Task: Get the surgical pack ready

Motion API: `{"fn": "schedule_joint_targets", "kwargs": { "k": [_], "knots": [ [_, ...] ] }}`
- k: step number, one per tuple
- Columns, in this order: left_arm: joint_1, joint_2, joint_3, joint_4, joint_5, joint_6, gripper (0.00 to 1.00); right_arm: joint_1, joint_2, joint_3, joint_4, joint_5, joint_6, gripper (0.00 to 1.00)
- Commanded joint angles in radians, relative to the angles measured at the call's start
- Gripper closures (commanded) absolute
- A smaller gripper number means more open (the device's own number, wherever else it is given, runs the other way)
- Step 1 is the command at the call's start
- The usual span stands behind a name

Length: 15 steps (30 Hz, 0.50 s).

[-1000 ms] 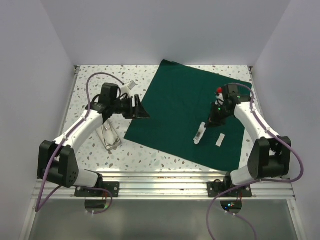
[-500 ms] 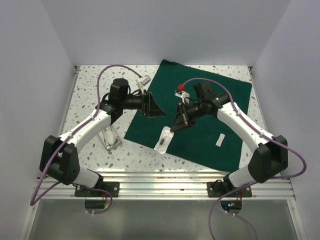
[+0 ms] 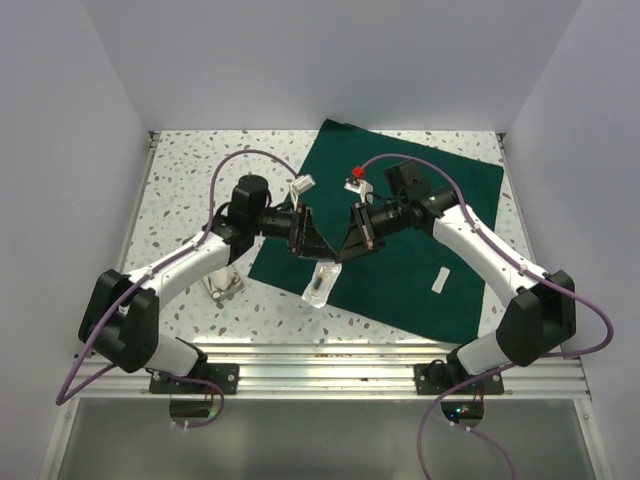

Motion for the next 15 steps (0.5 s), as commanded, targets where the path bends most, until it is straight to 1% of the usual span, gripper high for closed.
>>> {"fn": "schedule_joint_targets", "kwargs": {
  "k": [1, 2, 6, 8, 9, 11, 12, 13, 14, 15],
  "knots": [
    [-0.003, -0.057, -0.02, 0.075, 0.055, -0.03, 0.28, 0.001, -0.021, 0.043, 0.033, -0.041, 0.024, 1.0],
    [-0.003, -0.057, -0.02, 0.043, 0.063, -0.022, 0.29, 0.001, -0.021, 0.045, 0.038, -0.041, 0.024, 1.0],
    [-0.003, -0.074, -0.046, 0.042, 0.083, -0.027, 0.34, 0.001, -0.017, 0.051, 0.04, -0.03, 0.027, 1.0],
    [-0.003, -0.08, -0.06, 0.039, 0.097, -0.031, 0.46, 0.002, -0.01, 0.055, 0.037, -0.023, 0.025, 1.0],
    [-0.003, -0.083, -0.063, 0.038, 0.103, -0.03, 0.61, 0.001, -0.01, 0.057, 0.037, -0.018, 0.025, 1.0],
    [-0.003, -0.088, -0.065, 0.001, 0.097, -0.008, 0.77, 0.002, -0.003, 0.06, 0.037, -0.001, 0.029, 1.0],
    [0.002, -0.091, -0.063, -0.02, 0.088, 0.004, 0.93, 0.001, 0.002, 0.063, 0.037, 0.008, 0.032, 1.0],
    [0.005, -0.091, -0.055, -0.077, 0.077, 0.019, 1.0, 0.002, 0.008, 0.077, 0.014, 0.031, 0.033, 1.0],
    [0.014, -0.092, -0.052, -0.105, 0.051, 0.047, 1.0, 0.002, 0.022, 0.084, 0.001, 0.081, 0.033, 0.95],
    [0.04, -0.092, -0.051, -0.134, 0.032, 0.062, 1.0, 0.001, 0.029, 0.106, -0.017, 0.123, 0.029, 0.82]
  ]
}}
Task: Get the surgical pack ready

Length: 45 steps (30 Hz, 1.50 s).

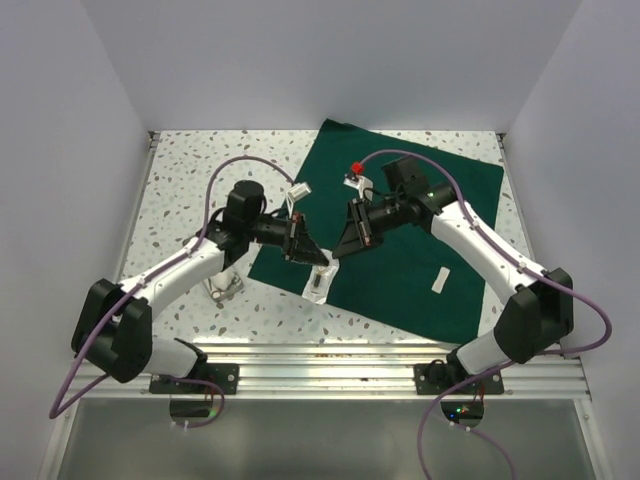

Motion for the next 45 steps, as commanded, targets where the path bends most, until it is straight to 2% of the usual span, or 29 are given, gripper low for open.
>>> {"fn": "schedule_joint_targets", "kwargs": {
  "k": [1, 2, 3, 4, 6, 7, 8, 9, 11, 12, 15, 23, 39, 42, 43, 45],
  "knots": [
    [0.057, -0.029, 0.021, -0.197, -0.052, 0.085, 1.0, -0.004, 0.026, 0.09, -0.082, 0.141, -0.003, 0.7],
    [0.087, -0.026, 0.03, -0.255, -0.113, 0.137, 1.0, -0.004, 0.036, 0.109, -0.119, 0.21, -0.009, 0.59],
    [0.162, -0.012, 0.042, -0.315, -0.146, 0.165, 1.0, -0.009, 0.05, 0.13, -0.156, 0.353, -0.016, 0.36],
    [0.202, -0.004, 0.065, -0.425, -0.174, 0.186, 1.0, -0.013, 0.059, 0.135, -0.209, 0.402, -0.021, 0.31],
    [0.3, 0.017, 0.104, -0.6, -0.331, 0.266, 1.0, -0.039, 0.075, 0.124, -0.249, 0.507, -0.024, 0.25],
    [0.328, 0.025, 0.14, -0.638, -0.38, 0.294, 1.0, -0.05, 0.076, 0.109, -0.262, 0.513, -0.027, 0.25],
    [0.359, 0.034, 0.153, -0.673, -0.496, 0.318, 1.0, -0.062, 0.078, 0.092, -0.263, 0.51, -0.03, 0.24],
    [0.421, 0.051, 0.164, -0.704, -0.546, 0.321, 1.0, -0.084, 0.078, 0.075, -0.262, 0.507, -0.036, 0.24],
    [0.5, 0.071, 0.167, -0.733, -0.565, 0.331, 1.0, -0.098, 0.076, 0.028, -0.257, 0.485, -0.043, 0.24],
    [0.587, 0.078, 0.159, -0.724, -0.568, 0.328, 1.0, -0.105, 0.075, 0.009, -0.254, 0.477, -0.05, 0.24],
    [0.692, 0.107, 0.162, -0.707, -0.589, 0.351, 1.0, -0.108, 0.07, -0.012, -0.257, 0.47, -0.064, 0.24],
    [0.772, 0.291, 0.242, -0.704, -0.531, 0.383, 1.0, -0.115, 0.084, -0.037, -0.249, 0.43, -0.07, 0.24],
    [0.841, 0.348, 0.196, -0.659, -0.563, 0.357, 1.0, -0.139, 0.122, -0.023, -0.249, 0.427, -0.058, 0.24],
    [0.841, 0.344, 0.187, -0.638, -0.548, 0.341, 0.81, -0.141, 0.13, -0.017, -0.249, 0.433, -0.047, 0.24],
    [0.841, 0.324, 0.187, -0.635, -0.559, 0.332, 0.66, -0.142, 0.132, -0.017, -0.251, 0.448, -0.037, 0.24],
    [0.841, 0.301, 0.196, -0.641, -0.589, 0.323, 0.57, -0.15, 0.127, -0.011, -0.257, 0.482, -0.02, 0.24]
  ]
}}
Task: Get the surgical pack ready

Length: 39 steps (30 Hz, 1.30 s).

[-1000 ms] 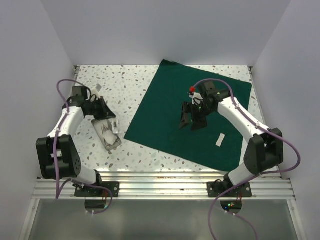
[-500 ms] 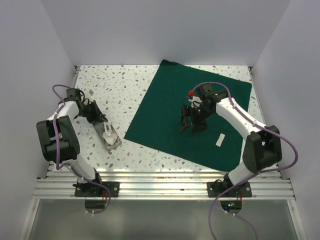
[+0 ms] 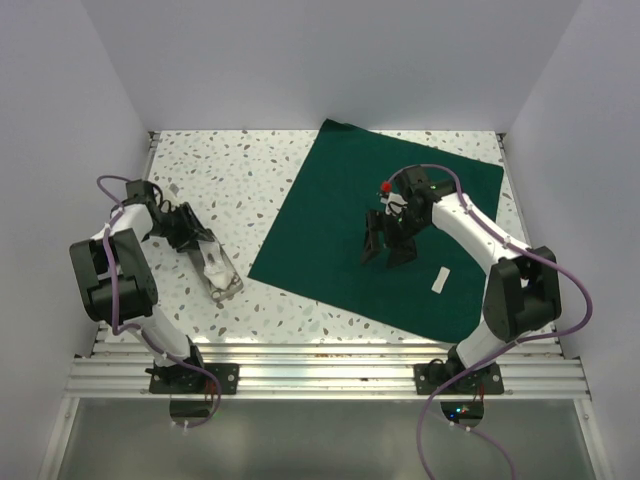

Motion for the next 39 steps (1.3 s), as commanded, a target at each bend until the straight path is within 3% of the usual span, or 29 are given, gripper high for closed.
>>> {"fn": "schedule_joint_targets", "kwargs": {
  "k": [1, 8, 13, 17, 21, 27, 34, 39],
  "knots": [
    [0.009, -0.068, 0.005, 0.027, -0.026, -0.019, 0.52, -0.028, -0.003, 0.028, -0.017, 0.054, 0.045, 0.23],
    [0.007, -0.209, 0.027, -0.04, -0.177, -0.062, 0.46, -0.177, 0.009, 0.017, -0.08, 0.407, 0.12, 0.24],
    [0.009, -0.322, -0.025, -0.043, -0.277, -0.105, 0.44, -0.361, 0.046, -0.065, -0.035, 0.49, 0.103, 0.23],
    [-0.017, -0.358, -0.086, -0.006, -0.188, -0.133, 0.44, -0.422, 0.103, -0.092, 0.0, 0.527, 0.091, 0.23],
    [-0.175, -0.349, -0.083, 0.006, -0.146, -0.16, 0.45, -0.432, 0.135, -0.099, 0.044, 0.522, 0.106, 0.25],
    [-0.313, -0.347, -0.071, 0.05, -0.079, -0.209, 0.46, -0.432, 0.201, -0.105, 0.087, 0.536, 0.106, 0.35],
    [-0.365, -0.334, -0.013, 0.024, -0.056, -0.194, 0.46, -0.432, 0.192, -0.144, 0.13, 0.513, 0.109, 0.47],
    [-0.407, -0.317, 0.019, 0.02, -0.035, -0.194, 0.46, -0.432, 0.205, -0.132, 0.121, 0.53, 0.091, 0.67]
  ]
}}
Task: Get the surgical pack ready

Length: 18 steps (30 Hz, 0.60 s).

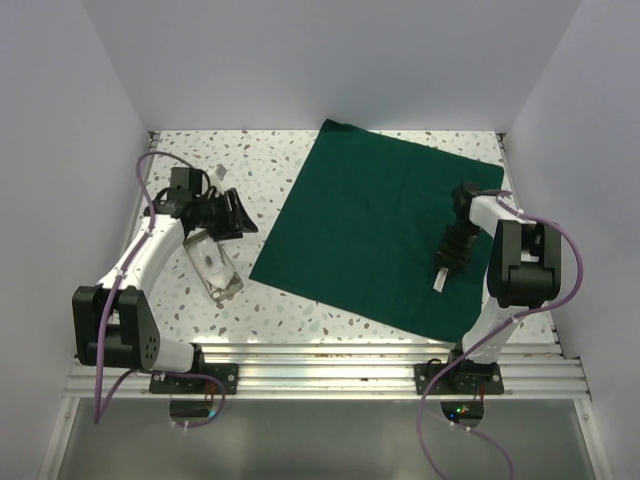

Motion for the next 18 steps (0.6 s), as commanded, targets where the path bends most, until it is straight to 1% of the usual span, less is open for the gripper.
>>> {"fn": "schedule_joint_targets", "kwargs": {
  "k": [1, 6, 7, 9, 12, 13, 15, 17, 18],
  "knots": [
    [-0.031, 0.009, 0.059, 0.019, 0.037, -0.014, 0.46, -0.001, -0.003, 0.0, 0.024, 0.03, -0.005, 0.69],
    [-0.087, 0.009, 0.08, 0.048, 0.078, -0.016, 0.45, 0.001, -0.061, 0.04, -0.005, 0.033, -0.015, 0.73],
    [-0.097, 0.009, 0.082, 0.064, 0.086, -0.016, 0.44, 0.001, -0.072, 0.054, -0.025, 0.027, -0.017, 0.76],
    [-0.13, 0.015, 0.087, 0.095, 0.114, -0.02, 0.43, 0.002, -0.108, 0.09, -0.048, -0.005, -0.019, 0.79],
    [-0.179, 0.026, 0.091, 0.149, 0.146, -0.042, 0.42, 0.025, -0.156, 0.144, -0.094, -0.027, -0.008, 0.79],
    [-0.211, 0.03, 0.094, 0.161, 0.151, -0.054, 0.41, 0.036, -0.168, 0.158, -0.115, -0.077, 0.0, 0.79],
    [-0.245, 0.053, 0.114, 0.198, 0.171, -0.066, 0.41, 0.083, -0.197, 0.204, -0.134, -0.1, 0.017, 0.79],
    [-0.301, 0.079, 0.136, 0.229, 0.189, -0.094, 0.41, 0.175, -0.208, 0.265, -0.157, -0.138, 0.035, 0.79],
    [-0.318, 0.09, 0.14, 0.27, 0.195, -0.109, 0.4, 0.201, -0.211, 0.284, -0.169, -0.143, 0.046, 0.79]
  ]
}}
